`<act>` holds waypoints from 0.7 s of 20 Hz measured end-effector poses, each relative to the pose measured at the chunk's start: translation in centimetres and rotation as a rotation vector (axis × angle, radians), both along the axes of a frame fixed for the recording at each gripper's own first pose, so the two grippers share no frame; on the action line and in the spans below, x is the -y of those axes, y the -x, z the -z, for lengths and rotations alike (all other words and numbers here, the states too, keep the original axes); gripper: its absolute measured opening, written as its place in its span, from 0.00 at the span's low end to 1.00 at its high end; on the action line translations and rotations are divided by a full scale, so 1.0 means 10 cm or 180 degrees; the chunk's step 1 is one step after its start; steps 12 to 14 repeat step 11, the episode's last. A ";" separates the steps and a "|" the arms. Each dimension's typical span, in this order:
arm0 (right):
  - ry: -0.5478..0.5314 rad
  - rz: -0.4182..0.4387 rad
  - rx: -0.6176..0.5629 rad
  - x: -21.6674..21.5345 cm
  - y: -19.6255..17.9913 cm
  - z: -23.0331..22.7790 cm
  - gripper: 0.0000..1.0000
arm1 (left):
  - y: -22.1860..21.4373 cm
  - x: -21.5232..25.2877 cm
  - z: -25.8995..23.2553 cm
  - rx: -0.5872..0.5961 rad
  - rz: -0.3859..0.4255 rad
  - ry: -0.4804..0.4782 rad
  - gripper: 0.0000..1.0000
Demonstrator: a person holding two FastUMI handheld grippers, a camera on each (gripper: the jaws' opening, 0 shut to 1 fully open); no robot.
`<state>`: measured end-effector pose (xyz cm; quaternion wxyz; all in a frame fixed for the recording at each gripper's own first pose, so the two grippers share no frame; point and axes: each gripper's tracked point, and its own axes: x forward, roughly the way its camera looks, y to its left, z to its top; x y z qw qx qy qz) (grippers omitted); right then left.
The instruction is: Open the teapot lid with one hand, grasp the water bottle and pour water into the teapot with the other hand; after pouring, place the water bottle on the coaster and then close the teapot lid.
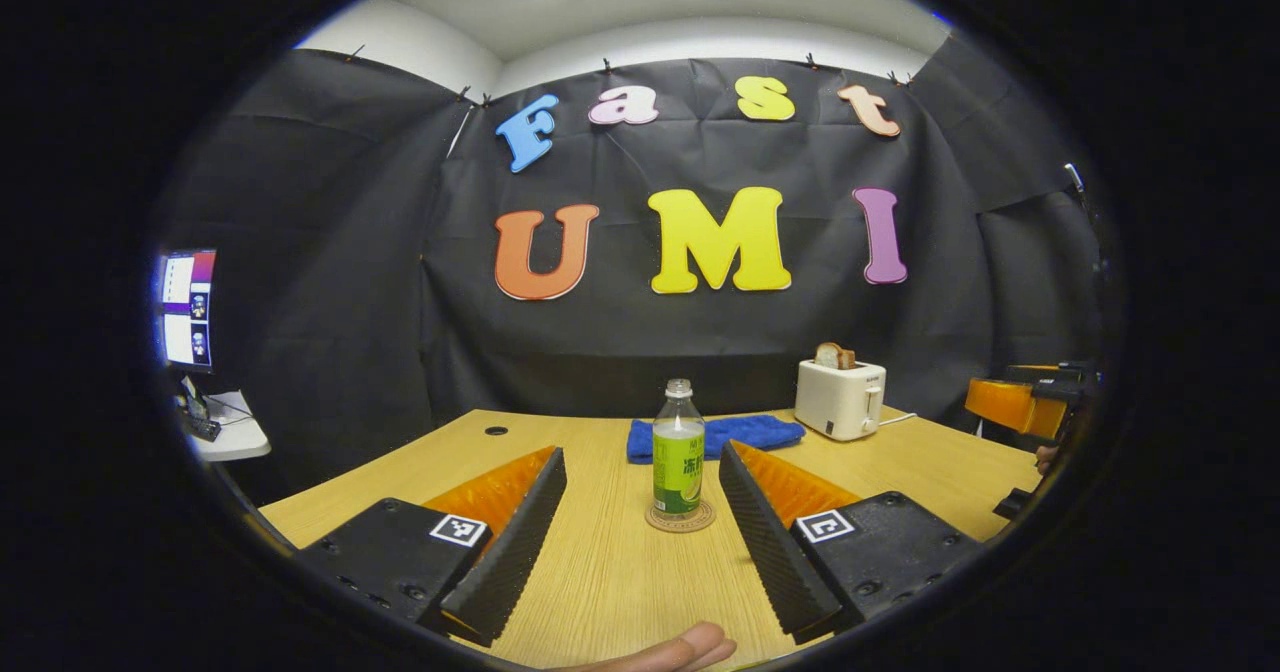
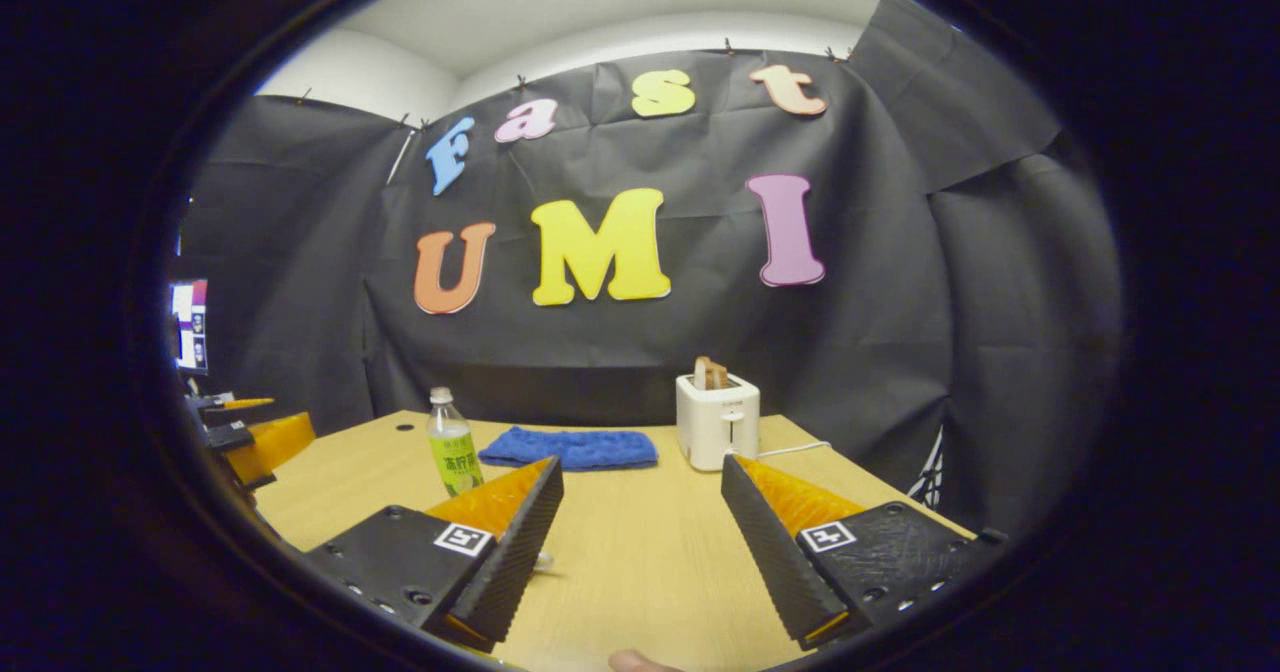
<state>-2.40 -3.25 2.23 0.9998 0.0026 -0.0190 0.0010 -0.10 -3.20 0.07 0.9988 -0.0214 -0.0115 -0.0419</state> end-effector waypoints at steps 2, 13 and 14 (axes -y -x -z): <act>0.0045 -0.0048 0.0003 -0.08 0.02 -0.02 0.95 | -0.03 0.02 0.09 -0.0080 0.0038 0.0085 0.96; 0.0131 -0.0112 0.0131 -0.25 0.08 -0.08 0.92 | 0.08 -0.17 -0.02 -0.0050 0.0029 0.0070 0.96; 0.0131 -0.0112 0.0131 -0.25 0.08 -0.08 0.92 | 0.08 -0.17 -0.02 -0.0050 0.0029 0.0070 0.96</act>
